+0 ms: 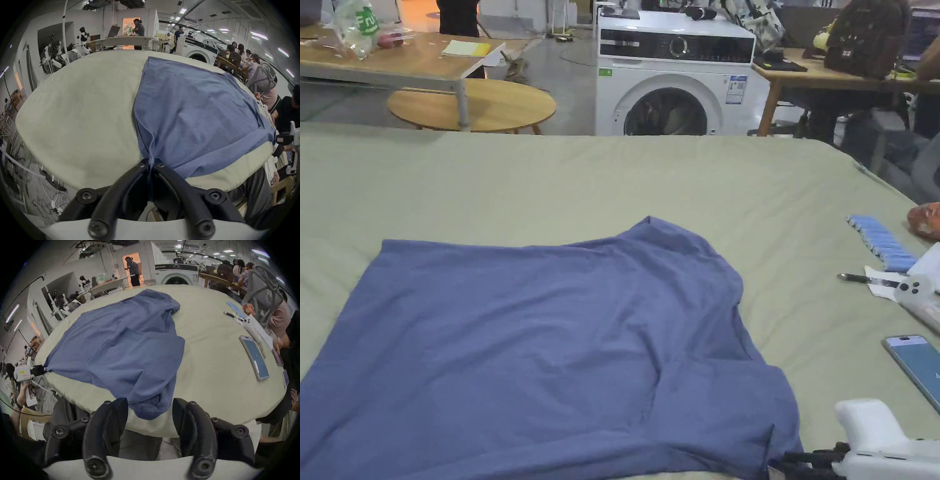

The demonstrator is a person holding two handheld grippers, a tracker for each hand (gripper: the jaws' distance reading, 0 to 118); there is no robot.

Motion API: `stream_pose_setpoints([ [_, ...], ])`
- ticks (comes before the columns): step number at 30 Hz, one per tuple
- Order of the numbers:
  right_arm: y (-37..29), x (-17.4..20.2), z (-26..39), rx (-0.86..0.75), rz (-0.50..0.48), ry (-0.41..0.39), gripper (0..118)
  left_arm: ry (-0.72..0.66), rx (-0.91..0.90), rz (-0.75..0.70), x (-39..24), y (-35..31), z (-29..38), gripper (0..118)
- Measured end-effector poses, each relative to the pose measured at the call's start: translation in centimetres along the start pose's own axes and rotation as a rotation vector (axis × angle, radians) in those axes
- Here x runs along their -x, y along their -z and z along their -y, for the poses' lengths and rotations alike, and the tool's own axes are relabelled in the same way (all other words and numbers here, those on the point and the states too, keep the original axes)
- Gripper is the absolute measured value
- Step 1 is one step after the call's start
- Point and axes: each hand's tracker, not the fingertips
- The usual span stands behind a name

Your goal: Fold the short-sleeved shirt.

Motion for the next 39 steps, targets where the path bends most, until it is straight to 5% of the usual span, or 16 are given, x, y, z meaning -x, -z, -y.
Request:
stream_pose_setpoints([
  [3, 1.5, 0.1, 0.1, 0.03, 0.01, 0.009, 58, 0.0, -0.001, -0.001, 0.3, 0.2, -0.1, 0],
  [6, 2.9, 0.1, 0.3, 0.044, 0.05, -0.021, 18, -0.009, 0.005, 0.001, 0.3, 0.0, -0.2, 0],
  [8, 2.4, 0.1, 0.2, 0.037, 0.018, -0.001, 8, -0.017, 0.0, -0.001, 0.3, -0.1, -0.2, 0],
  [13, -0.5, 0.0, -1.6, -0.093, -0.018, 0.062, 7, -0.124, -0.161, 0.11, 0.3, -2.7, -2.5, 0],
  [16, -0.6, -0.7, -5.7, -0.175, -0.049, 0.103, 7, -0.023, -0.222, 0.05, 0.1, -2.5, -8.1, 0],
  [25, 9.3, -2.2, -17.4, -0.23, 0.069, 0.193, 7, -0.096, -0.161, 0.034, 3.6, 9.4, -22.3, 0],
  [29, 11.3, -2.6, -18.3, -0.246, 0.112, 0.257, 18, -0.159, -0.172, 0.046, 3.7, 12.0, -24.0, 0],
  [30, 11.5, -2.7, -18.3, -0.247, 0.118, 0.25, 37, -0.149, -0.182, 0.013, 2.8, 12.2, -23.8, 9],
  [31, 11.6, -2.8, -18.1, -0.249, 0.121, 0.249, 65, -0.119, -0.212, -0.029, 2.5, 12.1, -23.7, 42],
  [32, 11.3, -2.8, -17.8, -0.261, 0.115, 0.247, 73, -0.115, -0.217, -0.005, 2.1, 11.9, -23.5, 73],
  [33, 11.7, -3.1, -17.6, -0.284, 0.102, 0.246, 73, -0.11, -0.227, 0.016, 1.8, 11.2, -23.2, 87],
  [39, 9.1, -0.3, -16.5, -0.414, 0.083, 0.163, 72, 0.032, -0.286, 0.062, -1.7, 8.2, -21.3, 75],
])
